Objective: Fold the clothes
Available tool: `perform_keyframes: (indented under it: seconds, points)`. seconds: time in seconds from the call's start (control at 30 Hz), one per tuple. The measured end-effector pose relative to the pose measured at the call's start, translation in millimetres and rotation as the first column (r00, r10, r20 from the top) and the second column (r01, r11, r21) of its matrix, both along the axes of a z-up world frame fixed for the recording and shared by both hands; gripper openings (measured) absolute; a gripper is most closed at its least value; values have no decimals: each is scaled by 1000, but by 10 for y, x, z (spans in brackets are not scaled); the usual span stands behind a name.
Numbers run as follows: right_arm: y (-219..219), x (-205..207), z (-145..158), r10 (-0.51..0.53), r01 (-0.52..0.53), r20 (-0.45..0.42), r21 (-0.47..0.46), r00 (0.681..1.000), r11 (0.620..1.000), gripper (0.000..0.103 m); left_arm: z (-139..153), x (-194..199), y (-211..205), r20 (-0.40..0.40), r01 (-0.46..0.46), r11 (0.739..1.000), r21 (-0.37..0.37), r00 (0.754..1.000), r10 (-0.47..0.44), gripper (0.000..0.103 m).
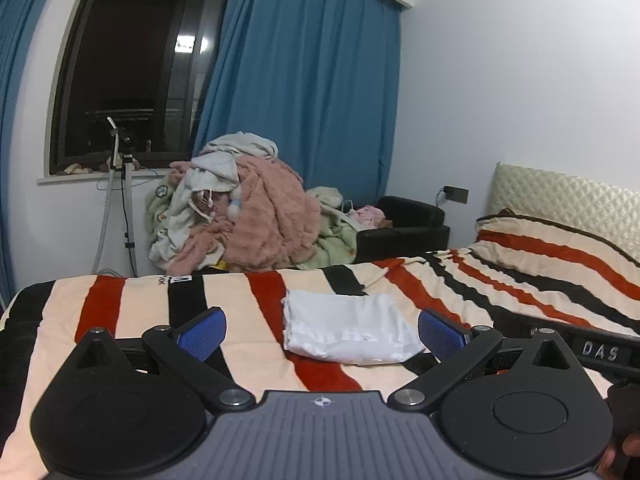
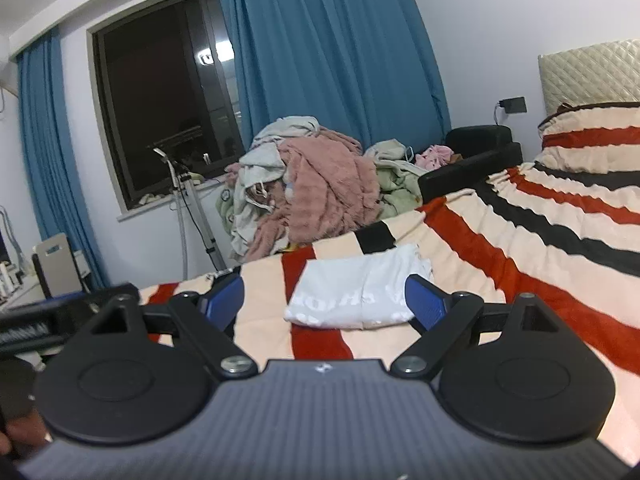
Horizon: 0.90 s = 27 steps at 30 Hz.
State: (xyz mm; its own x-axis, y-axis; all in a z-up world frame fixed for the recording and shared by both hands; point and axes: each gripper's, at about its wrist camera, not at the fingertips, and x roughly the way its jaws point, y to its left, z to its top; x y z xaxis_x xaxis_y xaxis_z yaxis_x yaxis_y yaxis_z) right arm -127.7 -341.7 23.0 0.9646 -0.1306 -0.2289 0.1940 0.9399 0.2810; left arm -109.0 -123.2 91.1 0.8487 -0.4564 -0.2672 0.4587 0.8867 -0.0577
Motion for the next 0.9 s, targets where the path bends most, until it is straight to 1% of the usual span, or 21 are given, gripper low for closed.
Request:
perform_keyframes:
  seconds: [0.17, 0.23, 0.43, 0.7, 0.8, 0.9]
  points:
    - [74, 45, -282, -17, 17, -13, -43, 1000, 999, 89, -149, 81, 106, -14, -13, 1000, -26, 1000, 12, 103]
    - [94, 70, -330, -19, 18, -14, -56, 1000, 998, 89, -217, 96, 142, -19, -24, 1000, -19, 1000, 23, 103]
    - [149, 129, -388, -28, 26, -15, -90, 1000, 996, 89, -315, 177, 224, -35, -44, 999, -24, 998, 43, 103]
    - [170, 172, -423, -37, 34, -35, -99, 999, 995, 89, -384, 261, 213, -47, -52, 999, -10, 998, 52, 103]
    - [178, 182, -432, -40, 36, -42, -103, 998, 994, 89, -399, 262, 222, -35, -70, 998, 4, 997, 70, 103]
    - [190, 175, -429, -42, 37, -45, -110, 998, 993, 89, -417, 256, 240, -41, -76, 997, -3, 996, 76, 103]
